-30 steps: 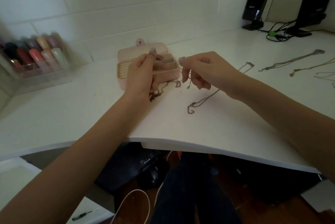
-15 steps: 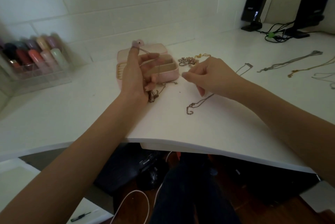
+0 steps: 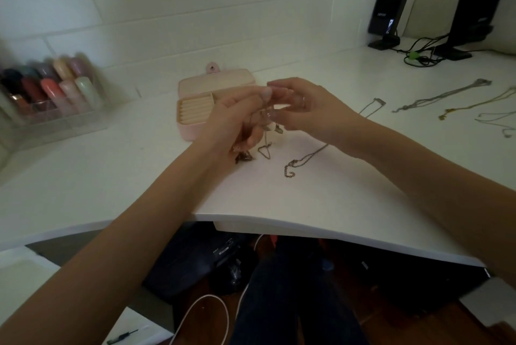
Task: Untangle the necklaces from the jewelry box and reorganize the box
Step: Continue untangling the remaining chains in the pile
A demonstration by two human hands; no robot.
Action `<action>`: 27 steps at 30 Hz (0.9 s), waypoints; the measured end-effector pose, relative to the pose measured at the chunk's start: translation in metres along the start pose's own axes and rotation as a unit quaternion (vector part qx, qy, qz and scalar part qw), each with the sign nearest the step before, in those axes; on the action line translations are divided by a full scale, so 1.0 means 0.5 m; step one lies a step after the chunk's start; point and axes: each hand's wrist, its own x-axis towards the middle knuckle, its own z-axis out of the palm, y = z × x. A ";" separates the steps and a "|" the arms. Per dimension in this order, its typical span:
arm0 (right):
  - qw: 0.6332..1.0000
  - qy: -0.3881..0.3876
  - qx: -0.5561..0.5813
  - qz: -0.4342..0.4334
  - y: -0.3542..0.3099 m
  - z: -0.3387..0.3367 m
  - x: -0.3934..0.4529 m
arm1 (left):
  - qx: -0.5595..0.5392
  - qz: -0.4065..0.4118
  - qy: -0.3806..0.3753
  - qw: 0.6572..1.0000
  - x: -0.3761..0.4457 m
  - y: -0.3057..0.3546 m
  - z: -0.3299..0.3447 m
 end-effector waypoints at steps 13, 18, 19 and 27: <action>0.931 0.108 0.347 0.046 -0.029 -0.036 0.007 | 0.026 0.003 0.120 0.992 0.016 -0.019 -0.017; 0.911 0.147 0.385 0.033 -0.028 -0.054 0.007 | 0.077 0.005 0.130 0.988 0.018 -0.025 -0.016; 0.911 0.151 0.383 0.038 -0.028 -0.054 0.008 | 0.089 0.007 0.134 0.987 0.018 -0.023 -0.015; 0.977 0.139 0.134 0.096 -0.031 -0.055 -0.001 | 0.103 0.009 0.202 0.974 0.014 -0.014 -0.006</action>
